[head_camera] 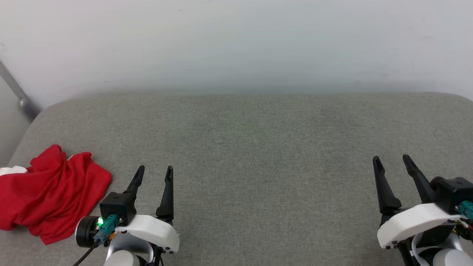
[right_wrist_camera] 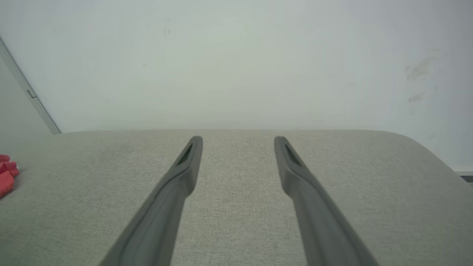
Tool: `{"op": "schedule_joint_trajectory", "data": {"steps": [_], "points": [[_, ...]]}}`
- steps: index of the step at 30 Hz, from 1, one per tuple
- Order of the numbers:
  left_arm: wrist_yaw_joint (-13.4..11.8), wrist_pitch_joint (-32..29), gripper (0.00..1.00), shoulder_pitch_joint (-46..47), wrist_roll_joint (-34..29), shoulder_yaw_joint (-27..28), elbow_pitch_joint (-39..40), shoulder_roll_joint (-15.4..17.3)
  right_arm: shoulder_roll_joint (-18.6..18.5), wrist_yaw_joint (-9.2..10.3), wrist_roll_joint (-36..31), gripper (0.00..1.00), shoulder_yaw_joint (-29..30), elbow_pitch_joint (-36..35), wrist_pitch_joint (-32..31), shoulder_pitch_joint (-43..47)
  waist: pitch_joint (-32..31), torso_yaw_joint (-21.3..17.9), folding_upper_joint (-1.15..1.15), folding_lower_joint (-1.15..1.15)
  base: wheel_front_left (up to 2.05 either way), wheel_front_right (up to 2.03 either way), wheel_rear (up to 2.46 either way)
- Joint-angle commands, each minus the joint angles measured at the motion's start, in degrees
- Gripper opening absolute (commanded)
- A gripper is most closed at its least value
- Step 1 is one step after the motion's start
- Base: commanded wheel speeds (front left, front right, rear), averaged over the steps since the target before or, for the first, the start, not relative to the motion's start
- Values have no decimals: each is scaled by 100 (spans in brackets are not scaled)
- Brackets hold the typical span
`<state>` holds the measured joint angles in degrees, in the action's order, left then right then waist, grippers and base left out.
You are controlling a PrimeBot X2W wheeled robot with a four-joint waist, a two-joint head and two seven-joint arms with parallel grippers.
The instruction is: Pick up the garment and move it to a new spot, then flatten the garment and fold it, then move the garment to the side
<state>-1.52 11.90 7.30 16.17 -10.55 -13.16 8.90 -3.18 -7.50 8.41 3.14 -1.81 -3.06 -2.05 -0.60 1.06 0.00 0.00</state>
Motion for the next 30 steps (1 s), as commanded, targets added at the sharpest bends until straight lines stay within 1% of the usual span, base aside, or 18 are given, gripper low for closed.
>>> {"op": "schedule_joint_trajectory", "data": {"steps": [1, 8, 28, 30], "points": [[18, 59, 100, 75, -130, 9, -5, 29, 22, 1, -133, 100, 15, -93, 30, 35, 0, 3, 0, 0, 0, 0, 0], [51, 128, 100, 57, -338, 44, -42, 10, 31, 1, -369, 100, 36, -176, 26, 73, -12, 6, 0, 0, 0, 0, 0], [323, 340, 100, 56, -873, 248, -258, -181, 37, 2, -834, 100, 50, -235, 134, 92, -39, 40, 0, 0, 0, 0, 0], [347, 340, 100, 61, -858, 277, -269, -196, 37, 2, -776, 100, 67, -216, 143, 84, -32, 45, 0, 0, 0, 0, 0]]}}
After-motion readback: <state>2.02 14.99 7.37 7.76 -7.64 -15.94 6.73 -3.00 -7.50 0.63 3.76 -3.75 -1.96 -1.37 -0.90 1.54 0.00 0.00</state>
